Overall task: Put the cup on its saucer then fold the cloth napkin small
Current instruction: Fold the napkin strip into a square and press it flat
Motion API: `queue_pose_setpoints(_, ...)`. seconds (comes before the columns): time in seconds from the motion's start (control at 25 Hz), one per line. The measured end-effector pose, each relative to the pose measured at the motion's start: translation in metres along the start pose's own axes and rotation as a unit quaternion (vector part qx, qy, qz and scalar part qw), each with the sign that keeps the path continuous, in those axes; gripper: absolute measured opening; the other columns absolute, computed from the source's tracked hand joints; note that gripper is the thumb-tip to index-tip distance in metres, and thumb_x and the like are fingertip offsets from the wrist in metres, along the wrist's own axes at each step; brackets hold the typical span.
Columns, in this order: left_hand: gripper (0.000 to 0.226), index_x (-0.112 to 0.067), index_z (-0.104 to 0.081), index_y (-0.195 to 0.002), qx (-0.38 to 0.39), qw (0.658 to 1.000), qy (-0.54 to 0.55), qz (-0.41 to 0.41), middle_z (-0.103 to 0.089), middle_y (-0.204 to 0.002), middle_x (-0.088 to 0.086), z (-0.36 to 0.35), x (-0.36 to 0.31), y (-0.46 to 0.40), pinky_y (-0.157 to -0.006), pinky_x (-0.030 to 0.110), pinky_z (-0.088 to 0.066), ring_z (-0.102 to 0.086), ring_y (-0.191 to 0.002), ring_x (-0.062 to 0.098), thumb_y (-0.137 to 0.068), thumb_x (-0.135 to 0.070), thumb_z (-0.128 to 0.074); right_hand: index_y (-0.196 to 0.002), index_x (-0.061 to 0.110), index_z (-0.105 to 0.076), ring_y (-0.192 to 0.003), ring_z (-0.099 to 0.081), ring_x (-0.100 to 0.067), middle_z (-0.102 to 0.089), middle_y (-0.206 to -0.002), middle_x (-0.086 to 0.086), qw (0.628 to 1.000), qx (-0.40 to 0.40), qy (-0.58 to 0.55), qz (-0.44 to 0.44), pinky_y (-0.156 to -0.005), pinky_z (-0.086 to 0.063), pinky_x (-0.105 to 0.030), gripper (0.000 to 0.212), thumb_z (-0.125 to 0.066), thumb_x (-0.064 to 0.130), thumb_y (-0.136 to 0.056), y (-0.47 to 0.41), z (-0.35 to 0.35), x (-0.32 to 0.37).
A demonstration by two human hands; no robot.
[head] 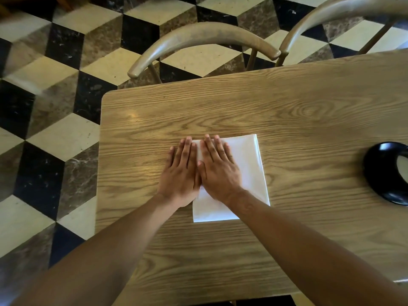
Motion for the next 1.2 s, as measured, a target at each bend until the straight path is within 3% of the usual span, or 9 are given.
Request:
queue_pose_setpoints(0.16,0.072,-0.003,-0.005,-0.163,0.013,1.0,-0.004,-0.015,0.001,-0.173,0.016,-0.003,0.001,0.001,-0.131,0.047,-0.002,0.002,-0.161,0.028,-0.106,-0.046,-0.016,-0.163,0.012,-0.012,-0.158,0.001,-0.02,-0.008,-0.172,-0.003,0.999,-0.015,0.045,0.02,-0.128,0.0,-0.042,0.068,-0.019,0.048,-0.105,0.011,0.002,-0.036)
queue_pose_setpoints(0.32,0.074,-0.002,-0.003,-0.162,0.016,1.0,-0.008,-0.016,0.004,-0.173,0.016,-0.005,0.002,0.0,-0.131,0.048,-0.002,0.004,-0.161,0.028,-0.104,-0.043,-0.021,-0.163,0.015,-0.003,-0.158,0.006,-0.02,0.002,-0.172,-0.001,0.997,-0.025,0.066,-0.043,-0.128,0.001,-0.043,0.078,-0.022,0.061,-0.102,0.024,0.015,-0.107)
queue_pose_setpoints(0.44,0.074,-0.001,-0.003,-0.162,0.02,1.0,-0.002,-0.013,0.004,-0.173,0.016,-0.006,0.002,0.001,-0.131,0.05,-0.005,0.004,-0.161,0.028,-0.104,-0.043,-0.021,-0.163,0.013,-0.004,-0.158,0.004,-0.024,0.003,-0.172,-0.002,0.995,-0.021,0.081,-0.062,-0.128,-0.003,-0.047,0.082,-0.022,0.063,-0.101,0.026,0.016,-0.118)
queue_pose_setpoints(0.6,0.076,-0.002,-0.002,-0.163,0.024,0.999,0.033,-0.012,0.005,-0.172,0.017,0.003,0.002,0.001,-0.129,0.053,-0.009,0.005,-0.161,0.029,-0.103,-0.045,-0.023,-0.162,0.011,-0.008,-0.158,0.004,-0.027,0.001,-0.172,-0.005,0.995,-0.018,0.071,-0.069,-0.127,0.001,-0.052,0.08,-0.021,0.06,-0.1,0.028,0.023,-0.111)
queue_pose_setpoints(0.72,0.075,-0.002,-0.003,-0.163,-0.034,0.994,0.101,0.011,0.004,-0.173,0.017,0.027,0.002,0.01,-0.131,0.05,-0.004,0.005,-0.161,0.029,-0.105,-0.043,-0.028,-0.161,0.006,-0.014,-0.158,0.001,-0.028,-0.004,-0.171,-0.011,0.996,-0.06,0.028,-0.066,-0.127,-0.001,-0.051,0.074,-0.027,0.051,-0.104,0.041,0.036,-0.094)
queue_pose_setpoints(0.84,0.071,-0.001,-0.011,-0.162,-0.067,0.99,0.107,-0.066,-0.004,-0.173,0.017,0.032,-0.022,0.05,-0.129,0.055,-0.014,-0.005,-0.161,0.032,-0.108,-0.041,-0.033,-0.16,0.004,-0.02,-0.158,-0.004,-0.027,-0.011,-0.17,-0.014,0.995,-0.099,-0.022,-0.007,-0.128,-0.004,-0.046,0.068,-0.033,0.043,-0.106,0.059,0.035,-0.045)
queue_pose_setpoints(0.92,0.074,0.0,-0.019,-0.161,-0.049,0.99,0.084,-0.106,-0.01,-0.172,0.018,0.023,-0.035,0.079,-0.125,0.059,-0.024,-0.008,-0.161,0.032,-0.105,-0.044,-0.042,-0.159,0.003,-0.025,-0.158,-0.008,-0.029,-0.014,-0.169,-0.015,0.995,-0.088,-0.041,0.021,-0.128,-0.011,-0.048,0.064,-0.036,0.037,-0.106,0.065,0.024,-0.01)
queue_pose_setpoints(1.04,0.093,0.002,-0.025,-0.159,-0.006,0.994,0.033,-0.101,-0.014,-0.171,0.02,0.008,-0.036,0.099,-0.123,0.06,-0.028,-0.009,-0.16,0.032,-0.094,-0.06,-0.05,-0.156,0.001,-0.032,-0.157,-0.013,-0.031,-0.019,-0.167,-0.016,0.998,-0.06,-0.024,0.02,-0.125,-0.02,-0.052,0.059,-0.036,0.031,-0.106,0.068,0.002,0.019)
queue_pose_setpoints(1.2,0.106,0.004,-0.022,-0.159,0.038,0.995,-0.019,-0.094,-0.011,-0.171,0.023,-0.006,-0.035,0.1,-0.123,0.061,-0.026,-0.009,-0.16,0.034,-0.09,-0.073,-0.045,-0.158,0.002,-0.027,-0.157,-0.011,-0.028,-0.019,-0.168,-0.015,1.0,-0.023,0.011,0.007,-0.126,-0.018,-0.049,0.064,-0.031,0.039,-0.106,0.073,-0.017,0.015)
Point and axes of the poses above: each hand's wrist, its own y-axis away from the middle knuckle, its own z-axis out of the back of the hand, x = y × z, the point moved 10 cm from there along -y, towards the middle knuckle
